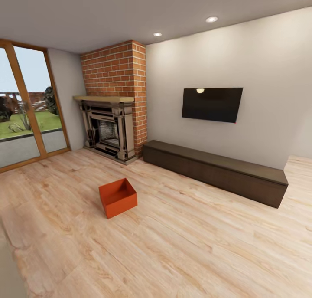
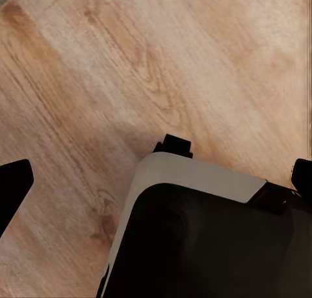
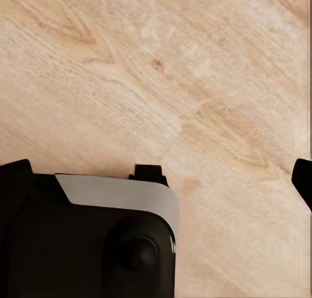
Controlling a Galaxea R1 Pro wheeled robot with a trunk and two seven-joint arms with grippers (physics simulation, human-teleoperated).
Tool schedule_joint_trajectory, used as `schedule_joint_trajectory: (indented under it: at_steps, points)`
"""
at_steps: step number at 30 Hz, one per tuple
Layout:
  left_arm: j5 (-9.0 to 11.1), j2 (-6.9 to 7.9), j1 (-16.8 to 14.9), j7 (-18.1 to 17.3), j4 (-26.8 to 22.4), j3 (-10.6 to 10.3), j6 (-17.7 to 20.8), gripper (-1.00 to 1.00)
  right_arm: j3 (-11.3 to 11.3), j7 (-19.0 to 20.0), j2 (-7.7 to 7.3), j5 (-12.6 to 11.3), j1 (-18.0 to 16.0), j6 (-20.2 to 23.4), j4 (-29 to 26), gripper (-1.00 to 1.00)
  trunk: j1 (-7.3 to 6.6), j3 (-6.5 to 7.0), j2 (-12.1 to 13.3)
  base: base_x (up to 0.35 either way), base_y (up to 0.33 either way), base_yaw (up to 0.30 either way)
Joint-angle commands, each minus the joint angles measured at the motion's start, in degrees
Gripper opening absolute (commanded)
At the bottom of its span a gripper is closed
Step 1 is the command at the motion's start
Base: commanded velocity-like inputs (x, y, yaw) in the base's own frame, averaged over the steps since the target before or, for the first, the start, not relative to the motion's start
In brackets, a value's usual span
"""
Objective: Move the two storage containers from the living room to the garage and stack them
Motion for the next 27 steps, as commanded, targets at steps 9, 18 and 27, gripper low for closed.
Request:
schedule_joint_trajectory:
  at_steps: [9, 18, 27]
  points:
    - [0.18, -0.02, -0.07, 0.12, 0.03, 0.21, -0.25, 1.0, -0.02, -0.26, 0.02, 0.33, -0.08, -0.27, 0.18, 1.0, 0.03, -0.07, -0.04, 0.312, -0.102, 0.0]
    - [0.18, -0.02, -0.06, 0.12, 0.02, 0.21, -0.28, 1.0, -0.18, -0.26, 0.07, 0.22, -0.08, -0.3, 0.18, 1.0, 0.03, -0.07, -0.04, 0.308, -0.109, 0.014]
    - [0.18, -0.02, -0.06, 0.12, 0.04, 0.21, -0.27, 1.0, -0.2, -0.26, 0.07, 0.12, -0.08, -0.37, 0.18, 1.0, 0.03, -0.07, -0.04, 0.307, -0.112, 0.237]
